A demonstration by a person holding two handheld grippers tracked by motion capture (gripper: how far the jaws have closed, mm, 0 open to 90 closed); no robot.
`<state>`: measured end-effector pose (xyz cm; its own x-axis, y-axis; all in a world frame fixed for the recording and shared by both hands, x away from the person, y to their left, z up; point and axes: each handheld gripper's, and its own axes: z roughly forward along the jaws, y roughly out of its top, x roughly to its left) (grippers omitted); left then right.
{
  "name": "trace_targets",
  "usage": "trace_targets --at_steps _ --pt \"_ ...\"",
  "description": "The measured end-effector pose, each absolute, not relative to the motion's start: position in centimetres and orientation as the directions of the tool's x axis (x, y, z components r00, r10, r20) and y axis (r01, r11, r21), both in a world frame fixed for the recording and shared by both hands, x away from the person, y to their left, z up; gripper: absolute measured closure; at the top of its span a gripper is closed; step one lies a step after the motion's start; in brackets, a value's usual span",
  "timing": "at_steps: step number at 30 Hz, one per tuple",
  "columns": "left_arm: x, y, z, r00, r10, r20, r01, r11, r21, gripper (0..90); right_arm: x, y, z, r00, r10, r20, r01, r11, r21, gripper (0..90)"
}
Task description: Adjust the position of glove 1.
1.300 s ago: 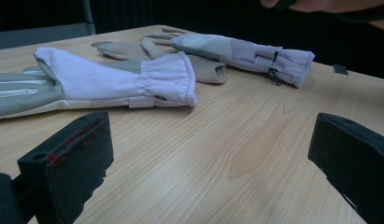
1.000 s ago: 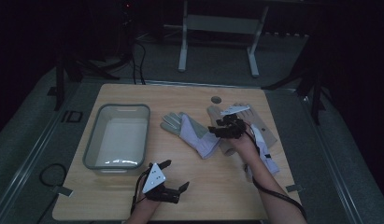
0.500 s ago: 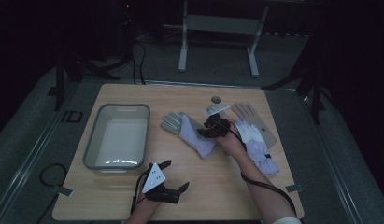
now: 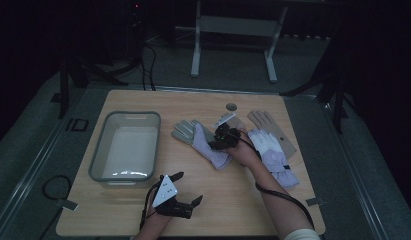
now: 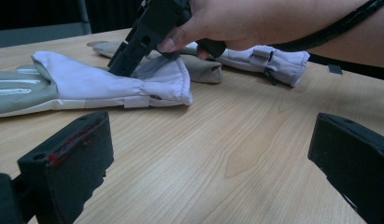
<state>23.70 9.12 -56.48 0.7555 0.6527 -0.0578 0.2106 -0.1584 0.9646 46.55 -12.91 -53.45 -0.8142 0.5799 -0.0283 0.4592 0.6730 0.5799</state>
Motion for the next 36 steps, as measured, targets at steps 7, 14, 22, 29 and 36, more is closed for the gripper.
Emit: trace_targets --at_steps 7,14,22,29,36 --pt "23.7 9.1 -56.5 0.754 0.654 -0.06 0.213 -0.157 0.964 0.1 46.0 -12.5 -53.2 -0.764 0.645 -0.003 0.525 0.623 0.58 86.8" --pt "23.7 9.1 -56.5 0.752 0.657 -0.057 0.211 -0.158 0.965 0.1 44.2 -13.1 -51.7 -0.634 0.768 0.093 0.623 0.435 0.65 87.7" --pt "23.7 9.0 -56.5 0.751 0.657 -0.058 0.211 -0.156 0.965 0.1 40.8 -14.7 -49.5 -0.498 0.829 0.254 0.664 0.177 0.726 87.6" --pt "23.6 9.0 -56.5 0.749 0.661 -0.045 0.204 -0.165 0.965 0.1 37.1 -15.6 -49.0 -0.358 0.889 0.284 0.659 0.025 0.752 87.4" --pt "23.6 8.9 -56.5 0.748 0.662 -0.042 0.203 -0.167 0.965 0.1 35.2 -16.1 -50.2 -0.282 0.908 0.309 0.67 -0.044 0.741 87.2"
